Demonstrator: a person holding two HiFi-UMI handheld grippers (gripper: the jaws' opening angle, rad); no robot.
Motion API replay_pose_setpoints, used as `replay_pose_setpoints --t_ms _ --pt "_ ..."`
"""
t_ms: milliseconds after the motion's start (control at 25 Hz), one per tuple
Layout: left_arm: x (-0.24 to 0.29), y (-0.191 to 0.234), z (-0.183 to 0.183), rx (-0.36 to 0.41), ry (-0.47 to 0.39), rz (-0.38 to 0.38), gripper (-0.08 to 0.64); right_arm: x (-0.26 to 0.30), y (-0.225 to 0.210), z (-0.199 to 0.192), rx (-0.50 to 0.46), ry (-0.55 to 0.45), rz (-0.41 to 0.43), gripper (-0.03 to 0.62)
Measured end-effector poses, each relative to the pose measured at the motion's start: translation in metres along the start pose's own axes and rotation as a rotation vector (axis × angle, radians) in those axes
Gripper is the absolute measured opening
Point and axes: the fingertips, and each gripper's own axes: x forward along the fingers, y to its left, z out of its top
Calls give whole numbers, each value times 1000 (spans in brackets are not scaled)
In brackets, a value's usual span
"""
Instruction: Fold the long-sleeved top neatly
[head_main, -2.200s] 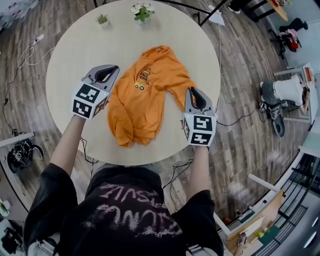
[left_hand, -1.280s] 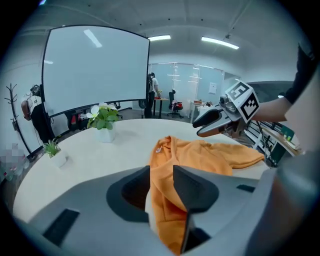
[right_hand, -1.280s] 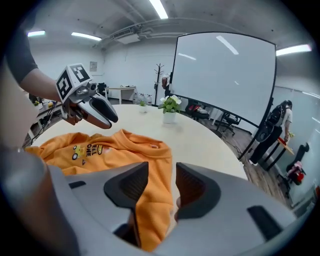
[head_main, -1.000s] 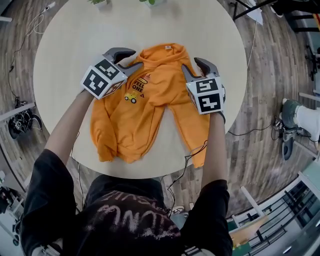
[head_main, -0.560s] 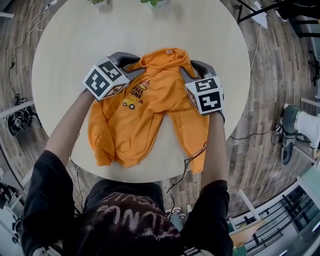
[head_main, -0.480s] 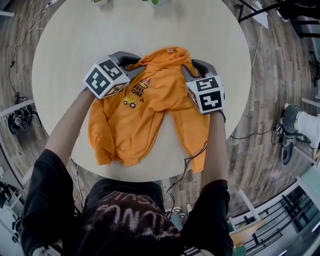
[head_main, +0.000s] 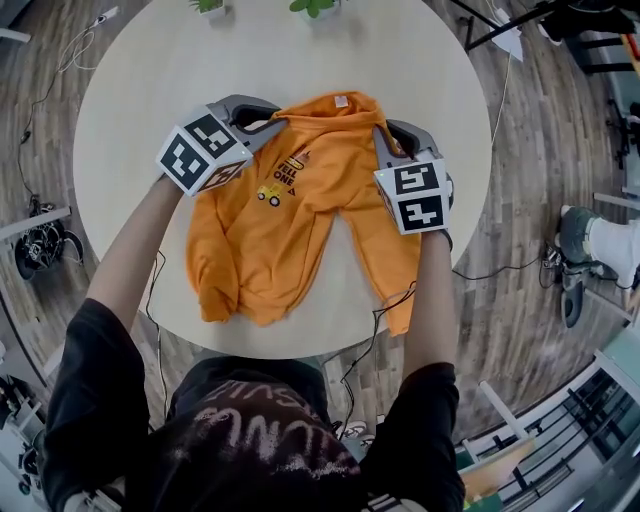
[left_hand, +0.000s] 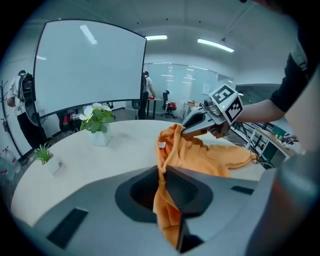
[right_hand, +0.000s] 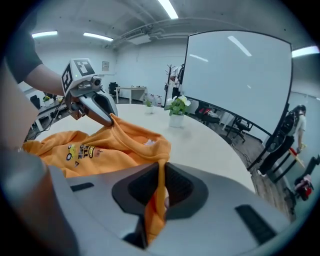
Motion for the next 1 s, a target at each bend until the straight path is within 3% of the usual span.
replay_pose_setpoints --t_ms 280,1000 --pt "-52 -10 32 97 -69 23 54 -53 14 37 -33 -67 -91 35" --pt "-244 -85 94 388 -238 100 54 -223 117 131 -105 -220 -317 35"
